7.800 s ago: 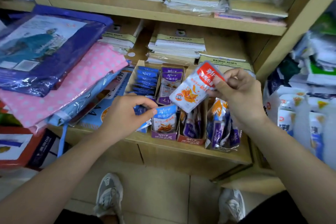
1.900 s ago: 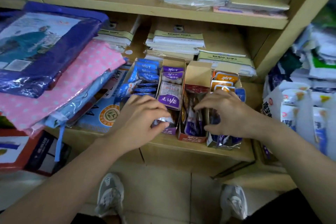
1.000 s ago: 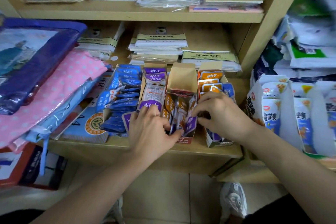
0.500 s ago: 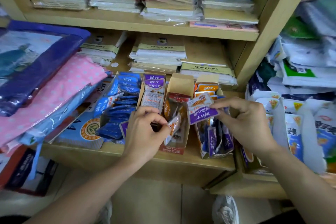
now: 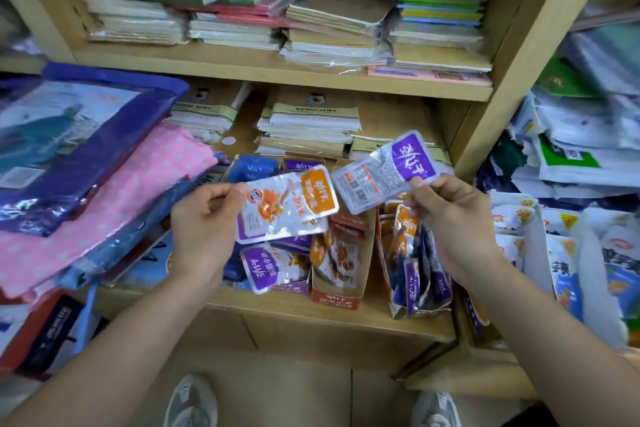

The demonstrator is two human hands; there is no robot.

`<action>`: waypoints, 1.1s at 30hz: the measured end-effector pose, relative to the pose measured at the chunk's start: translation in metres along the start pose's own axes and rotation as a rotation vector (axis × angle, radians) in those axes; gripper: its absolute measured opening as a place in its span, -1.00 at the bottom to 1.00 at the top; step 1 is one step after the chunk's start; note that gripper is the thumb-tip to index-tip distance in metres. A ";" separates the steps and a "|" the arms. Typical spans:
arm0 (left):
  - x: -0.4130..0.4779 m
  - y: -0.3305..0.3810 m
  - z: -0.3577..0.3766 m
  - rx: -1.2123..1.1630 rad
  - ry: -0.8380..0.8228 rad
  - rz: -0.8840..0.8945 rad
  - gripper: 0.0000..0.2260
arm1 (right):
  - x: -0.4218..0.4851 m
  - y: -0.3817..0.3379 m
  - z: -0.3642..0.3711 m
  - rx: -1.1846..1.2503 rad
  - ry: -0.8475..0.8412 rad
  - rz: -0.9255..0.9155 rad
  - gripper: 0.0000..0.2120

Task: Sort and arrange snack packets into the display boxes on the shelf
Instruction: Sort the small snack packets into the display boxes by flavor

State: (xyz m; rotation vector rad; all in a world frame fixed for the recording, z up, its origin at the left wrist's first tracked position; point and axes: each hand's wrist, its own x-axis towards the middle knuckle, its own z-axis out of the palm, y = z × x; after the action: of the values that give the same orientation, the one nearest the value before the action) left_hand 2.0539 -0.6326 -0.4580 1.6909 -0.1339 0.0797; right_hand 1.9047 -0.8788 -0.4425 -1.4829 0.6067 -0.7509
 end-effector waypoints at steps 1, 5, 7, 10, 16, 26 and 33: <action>0.005 -0.001 -0.004 -0.041 0.032 -0.018 -0.89 | 0.000 -0.001 0.004 0.012 -0.004 0.013 -0.86; 0.022 -0.005 -0.019 -0.088 0.175 -0.001 -0.88 | -0.001 -0.005 0.024 -0.024 -0.011 -0.041 -0.85; 0.028 -0.005 -0.024 -0.111 0.225 0.011 -0.85 | 0.000 -0.004 0.035 -0.068 -0.001 -0.100 -0.85; 0.035 -0.006 -0.027 -0.150 0.238 0.017 -0.88 | 0.003 -0.002 0.055 -0.189 0.005 -0.247 -0.84; 0.043 -0.004 -0.040 -0.220 0.293 -0.011 -0.90 | -0.001 0.019 0.100 -0.868 -0.367 -0.688 -0.88; 0.038 0.009 -0.040 -0.378 0.140 -0.201 -0.89 | -0.009 0.005 0.094 -0.495 -0.486 -0.169 -0.68; 0.016 0.016 -0.019 -0.406 -0.047 -0.256 -0.87 | -0.027 -0.014 0.097 0.218 -0.597 0.326 -0.63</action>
State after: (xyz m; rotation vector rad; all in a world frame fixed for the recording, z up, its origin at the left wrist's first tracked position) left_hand 2.0680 -0.6168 -0.4375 1.2921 0.0318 -0.1698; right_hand 1.9603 -0.7941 -0.4295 -1.2770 0.2837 -0.0981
